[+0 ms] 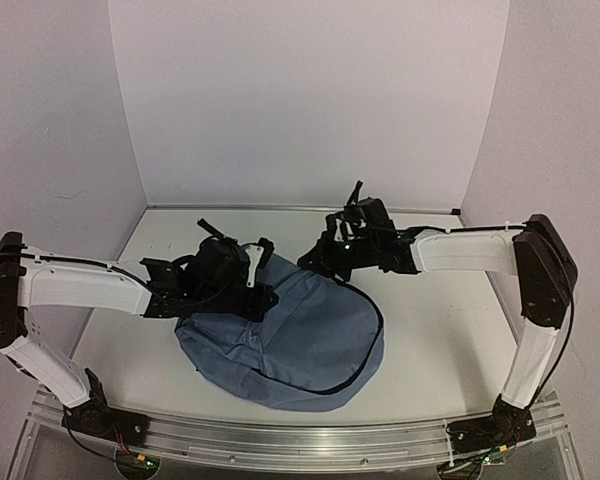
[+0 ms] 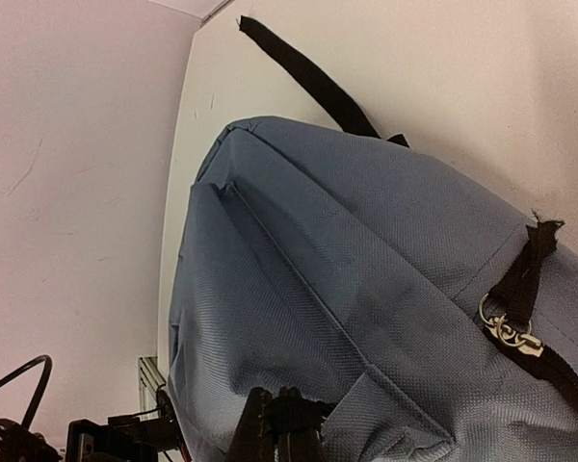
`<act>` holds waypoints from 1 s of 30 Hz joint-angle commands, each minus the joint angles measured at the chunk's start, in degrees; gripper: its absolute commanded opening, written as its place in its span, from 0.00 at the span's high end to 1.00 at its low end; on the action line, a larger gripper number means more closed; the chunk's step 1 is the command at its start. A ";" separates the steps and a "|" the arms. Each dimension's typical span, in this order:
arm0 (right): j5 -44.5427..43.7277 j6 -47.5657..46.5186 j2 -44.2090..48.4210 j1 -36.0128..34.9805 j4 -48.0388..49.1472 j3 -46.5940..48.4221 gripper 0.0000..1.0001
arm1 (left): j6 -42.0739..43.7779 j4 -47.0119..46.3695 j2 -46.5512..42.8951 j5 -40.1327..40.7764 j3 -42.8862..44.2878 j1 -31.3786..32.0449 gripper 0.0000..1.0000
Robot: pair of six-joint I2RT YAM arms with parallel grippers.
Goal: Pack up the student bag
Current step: Zip the student bag at the center of the board, then move the student bag to the center of the board.
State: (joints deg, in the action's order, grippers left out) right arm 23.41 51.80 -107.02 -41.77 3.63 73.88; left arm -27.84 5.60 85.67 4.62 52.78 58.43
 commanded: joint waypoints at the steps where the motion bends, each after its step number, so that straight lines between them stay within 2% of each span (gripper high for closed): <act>1: -12.07 0.84 -1.05 8.06 5.34 -1.01 1.00 | -1.91 12.67 -4.15 -2.06 -2.99 0.89 1.00; 8: -11.00 0.52 -0.10 8.67 7.13 -2.85 1.00 | -3.30 12.41 -3.82 -0.96 -3.08 0.84 1.00; 14: -4.17 -6.11 3.52 8.63 7.80 -0.61 1.00 | -6.44 10.82 -1.36 -2.51 -1.03 -2.21 1.00; 15: -3.59 -6.98 4.83 8.59 7.73 -0.63 0.95 | -6.68 10.00 -0.93 -3.12 -0.52 -2.89 1.00; 19: -2.78 -9.97 10.30 8.62 7.61 -1.90 0.61 | -6.27 7.27 2.45 -4.40 2.81 -4.93 1.00; 22: -3.89 -10.94 14.55 8.63 6.26 -3.03 0.45 | -5.78 6.18 4.96 -5.95 5.47 -6.72 1.00; 24: -5.54 -11.81 17.06 8.62 4.78 -3.87 0.37 | -5.66 5.27 6.36 -6.49 7.35 -8.08 1.00; 30: -12.14 -13.59 23.12 8.87 1.21 -7.63 0.24 | -5.68 0.91 12.24 -8.82 13.68 -11.56 1.00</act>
State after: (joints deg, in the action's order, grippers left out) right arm 17.13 40.83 -87.05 -32.64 7.55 69.14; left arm -33.34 11.52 93.95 -5.45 60.02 50.17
